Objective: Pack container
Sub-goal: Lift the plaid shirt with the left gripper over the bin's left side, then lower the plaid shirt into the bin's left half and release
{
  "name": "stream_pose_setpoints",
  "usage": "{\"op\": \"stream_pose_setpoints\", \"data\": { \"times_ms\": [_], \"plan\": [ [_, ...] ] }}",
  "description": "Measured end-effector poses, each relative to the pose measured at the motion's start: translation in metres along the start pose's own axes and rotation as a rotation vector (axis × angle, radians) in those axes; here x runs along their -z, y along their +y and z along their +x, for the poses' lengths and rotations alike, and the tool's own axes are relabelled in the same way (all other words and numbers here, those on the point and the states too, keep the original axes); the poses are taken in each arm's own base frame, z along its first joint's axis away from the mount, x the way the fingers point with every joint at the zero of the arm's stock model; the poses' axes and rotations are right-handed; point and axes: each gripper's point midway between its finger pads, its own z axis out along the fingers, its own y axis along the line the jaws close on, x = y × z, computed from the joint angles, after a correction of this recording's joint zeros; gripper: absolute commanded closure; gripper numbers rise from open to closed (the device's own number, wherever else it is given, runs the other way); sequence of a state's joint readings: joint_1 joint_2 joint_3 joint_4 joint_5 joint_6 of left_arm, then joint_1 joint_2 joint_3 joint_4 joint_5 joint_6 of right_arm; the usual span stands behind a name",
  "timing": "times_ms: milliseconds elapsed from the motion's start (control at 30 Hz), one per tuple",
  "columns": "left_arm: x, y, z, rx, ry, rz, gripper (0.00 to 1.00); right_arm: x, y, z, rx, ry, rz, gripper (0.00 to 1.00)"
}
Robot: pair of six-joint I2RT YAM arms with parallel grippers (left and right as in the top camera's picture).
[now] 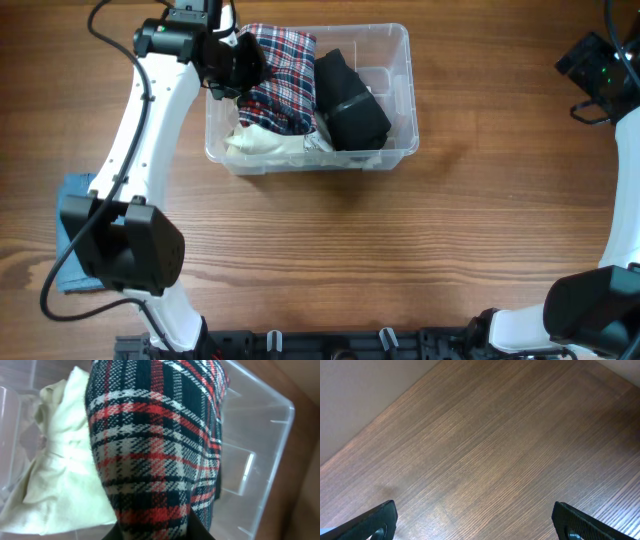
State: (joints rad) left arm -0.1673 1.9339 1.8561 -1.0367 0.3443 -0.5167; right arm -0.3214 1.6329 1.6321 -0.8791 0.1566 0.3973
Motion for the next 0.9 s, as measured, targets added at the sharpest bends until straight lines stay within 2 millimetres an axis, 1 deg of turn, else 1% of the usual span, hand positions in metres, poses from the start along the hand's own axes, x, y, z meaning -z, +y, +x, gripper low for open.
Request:
{"op": "stream_pose_setpoints", "data": {
  "times_ms": [133, 167, 200, 267, 367, 400, 467, 500, 533, 567, 600, 667, 767, 833, 900],
  "plan": [
    [-0.010, 0.011, -0.003, 0.016, -0.003, -0.047, 0.83, 0.000, 0.000, 0.000, 0.000, 0.000, 0.000, 0.00],
    [-0.010, 0.013, -0.003, 0.019, -0.005, -0.056, 0.75, 0.000, 0.000, 0.000, 0.000, 0.000, 0.000, 0.00],
    [-0.012, 0.015, -0.002, 0.022, 0.001, -0.064, 0.71, 0.000, 0.000, 0.000, 0.000, 0.000, 0.000, 0.00],
    [-0.012, 0.018, -0.001, 0.030, 0.006, -0.081, 0.70, 0.000, 0.000, 0.000, 0.000, 0.000, 0.000, 0.00],
    [-0.012, 0.023, 0.002, 0.041, 0.013, -0.106, 0.64, 0.000, 0.000, 0.000, 0.000, 0.000, 0.000, 0.00],
    [-0.012, 0.025, 0.003, 0.045, 0.017, -0.115, 0.59, 0.000, 0.000, 0.000, 0.000, 0.000, 0.000, 0.00],
    [-0.011, 0.030, 0.007, 0.052, 0.030, -0.137, 0.57, 0.000, 0.000, 0.000, 0.000, 0.000, 0.000, 0.00],
    [-0.011, 0.032, 0.007, 0.052, 0.029, -0.149, 0.47, 0.000, 0.000, 0.000, 0.000, 0.000, 0.000, 0.00],
    [-0.010, 0.033, 0.008, 0.053, 0.029, -0.155, 0.31, 0.000, 0.000, 0.000, 0.000, 0.000, 0.000, 0.00],
    [-0.010, 0.034, 0.007, 0.050, 0.027, -0.161, 0.21, 0.000, 0.000, 0.000, 0.000, 0.000, 0.000, 0.00],
    [-0.010, 0.035, 0.007, 0.051, 0.022, -0.168, 0.15, 0.000, 0.000, 0.000, 0.000, 0.000, 0.000, 0.00],
    [-0.010, 0.037, 0.005, 0.049, 0.012, -0.178, 0.10, 0.000, 0.000, 0.000, 0.000, 0.000, 0.000, 0.00],
    [-0.010, 0.038, -0.003, 0.043, -0.024, -0.191, 0.12, 0.000, 0.000, 0.000, 0.000, 0.000, 0.000, 0.00],
    [-0.010, 0.037, -0.010, 0.023, -0.050, -0.187, 0.12, 0.000, 0.000, 0.000, 0.000, 0.000, 0.000, 0.00],
    [-0.009, 0.037, -0.011, -0.006, -0.055, -0.191, 0.10, 0.000, 0.000, 0.000, 0.000, 0.000, 0.000, 0.00]
  ]
}}
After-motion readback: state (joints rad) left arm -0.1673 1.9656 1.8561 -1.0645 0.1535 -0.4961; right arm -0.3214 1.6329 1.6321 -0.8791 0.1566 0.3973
